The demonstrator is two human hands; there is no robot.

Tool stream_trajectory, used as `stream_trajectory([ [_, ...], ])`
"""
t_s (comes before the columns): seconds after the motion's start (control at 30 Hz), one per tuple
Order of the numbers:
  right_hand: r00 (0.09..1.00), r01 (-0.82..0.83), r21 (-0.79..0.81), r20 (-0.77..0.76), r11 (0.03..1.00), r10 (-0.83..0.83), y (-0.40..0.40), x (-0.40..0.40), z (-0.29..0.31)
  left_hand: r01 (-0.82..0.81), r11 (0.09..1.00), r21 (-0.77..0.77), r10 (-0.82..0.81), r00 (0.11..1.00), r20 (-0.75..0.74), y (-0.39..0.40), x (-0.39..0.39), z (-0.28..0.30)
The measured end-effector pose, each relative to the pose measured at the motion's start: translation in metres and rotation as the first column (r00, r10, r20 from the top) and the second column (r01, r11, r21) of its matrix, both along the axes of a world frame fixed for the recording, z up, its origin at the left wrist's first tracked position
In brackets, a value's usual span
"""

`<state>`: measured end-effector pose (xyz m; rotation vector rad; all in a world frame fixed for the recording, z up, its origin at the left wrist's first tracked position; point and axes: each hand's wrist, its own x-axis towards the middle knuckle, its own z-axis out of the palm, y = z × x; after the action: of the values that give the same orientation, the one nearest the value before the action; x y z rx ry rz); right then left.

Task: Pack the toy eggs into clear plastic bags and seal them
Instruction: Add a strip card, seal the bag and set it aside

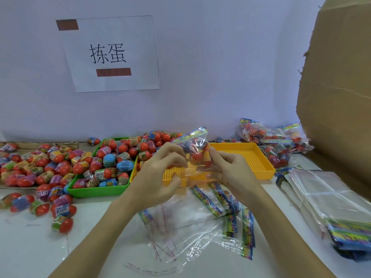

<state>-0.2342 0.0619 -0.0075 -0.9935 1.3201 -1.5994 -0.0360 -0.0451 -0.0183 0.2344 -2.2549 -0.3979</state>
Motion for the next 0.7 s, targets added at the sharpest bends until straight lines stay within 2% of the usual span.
stream_trajectory([
  [0.07,1.000,-0.011,-0.033,-0.016,0.999,0.011,0.000,0.001,0.000,-0.012,0.978,0.209,0.034,0.994,-0.102,0.001,-0.001,0.001],
  [0.13,0.998,-0.038,-0.048,-0.042,0.998,0.036,-0.001,0.002,-0.001,-0.078,0.907,0.414,0.189,0.954,-0.233,0.002,-0.006,0.003],
  [0.17,0.997,-0.050,-0.051,-0.054,0.997,0.048,-0.001,0.003,-0.001,-0.110,0.853,0.511,0.269,0.930,-0.249,0.003,-0.008,0.005],
  [0.23,0.994,-0.081,-0.045,-0.074,0.996,0.078,-0.002,0.006,-0.002,-0.126,0.715,0.688,0.351,0.916,-0.197,0.003,-0.012,0.007],
  [0.3,0.989,-0.116,-0.024,-0.093,0.993,0.114,-0.002,0.008,-0.002,-0.089,0.555,0.827,0.339,0.932,-0.127,-0.002,-0.010,0.005],
  [0.37,0.989,-0.117,-0.002,-0.094,0.993,0.116,-0.001,0.010,-0.001,0.015,0.444,0.896,0.242,0.961,-0.136,-0.006,-0.007,0.004],
  [0.47,0.992,-0.109,0.040,-0.057,0.993,0.111,0.000,0.010,-0.001,0.146,0.343,0.928,0.187,0.957,-0.220,-0.009,-0.001,0.008],
  [0.57,0.994,-0.106,0.037,0.025,0.994,0.106,-0.001,0.009,-0.002,0.204,0.296,0.933,0.172,0.950,-0.262,-0.010,0.001,0.011],
  [0.67,0.973,-0.145,0.081,0.193,0.986,0.127,-0.005,0.008,0.000,0.246,0.246,0.938,0.259,0.916,-0.308,-0.011,-0.001,0.010],
  [0.7,0.967,-0.178,0.117,0.206,0.977,0.151,-0.005,0.007,0.000,0.272,0.235,0.933,0.291,0.896,-0.335,-0.010,-0.002,0.010],
])
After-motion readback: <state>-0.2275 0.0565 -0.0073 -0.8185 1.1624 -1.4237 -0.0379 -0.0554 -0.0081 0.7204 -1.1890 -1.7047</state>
